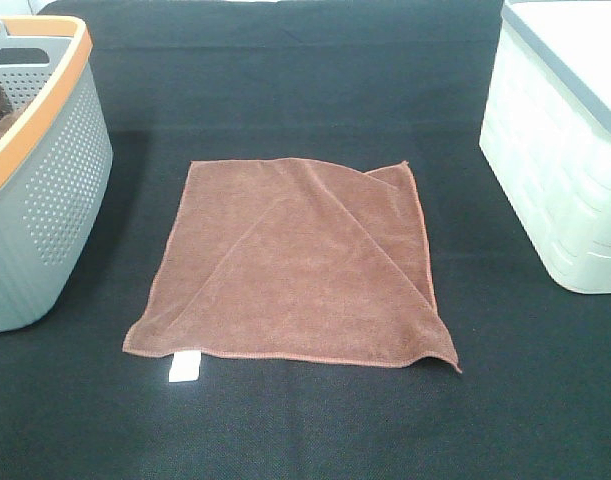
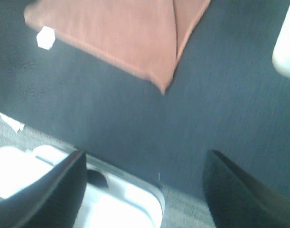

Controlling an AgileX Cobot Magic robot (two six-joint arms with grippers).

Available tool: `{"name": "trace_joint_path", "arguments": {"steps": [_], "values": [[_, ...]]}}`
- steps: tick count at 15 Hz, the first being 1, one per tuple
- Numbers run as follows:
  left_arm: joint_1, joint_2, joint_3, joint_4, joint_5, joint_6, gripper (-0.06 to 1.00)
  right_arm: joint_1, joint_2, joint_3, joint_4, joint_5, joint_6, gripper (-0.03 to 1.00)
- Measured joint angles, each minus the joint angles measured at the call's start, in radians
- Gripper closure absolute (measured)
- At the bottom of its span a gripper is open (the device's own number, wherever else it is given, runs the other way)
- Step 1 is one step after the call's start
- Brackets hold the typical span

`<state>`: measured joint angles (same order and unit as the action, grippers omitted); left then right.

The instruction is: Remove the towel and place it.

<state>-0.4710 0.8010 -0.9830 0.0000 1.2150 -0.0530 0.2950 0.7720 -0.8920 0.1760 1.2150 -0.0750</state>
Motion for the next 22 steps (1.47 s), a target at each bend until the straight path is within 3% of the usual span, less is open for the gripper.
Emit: {"name": "trace_joint_path", "arguments": {"steps": [3,8,14,18,22], "values": [[0.0,-0.256,0.248,0.0,0.003,0.0,0.26,0.0,-0.218,0.226,-0.001,0.007,-0.022,0.31],[0.0,-0.504,0.424,0.0,0.006,0.01,0.26,0.0,-0.484,0.336,-0.042,0.008,-0.044,0.31],[0.0,-0.602,0.479,0.0,-0.147,0.053,0.26,0.0,-0.592,0.382,-0.088,-0.127,-0.044,0.31],[0.0,-0.602,0.484,-0.053,-0.162,0.101,0.26,0.0,-0.592,0.384,-0.09,-0.142,-0.044,0.31],[0.0,-0.602,0.484,-0.053,-0.164,0.102,0.26,0.0,-0.592,0.384,-0.09,-0.142,-0.044,0.31]]}}
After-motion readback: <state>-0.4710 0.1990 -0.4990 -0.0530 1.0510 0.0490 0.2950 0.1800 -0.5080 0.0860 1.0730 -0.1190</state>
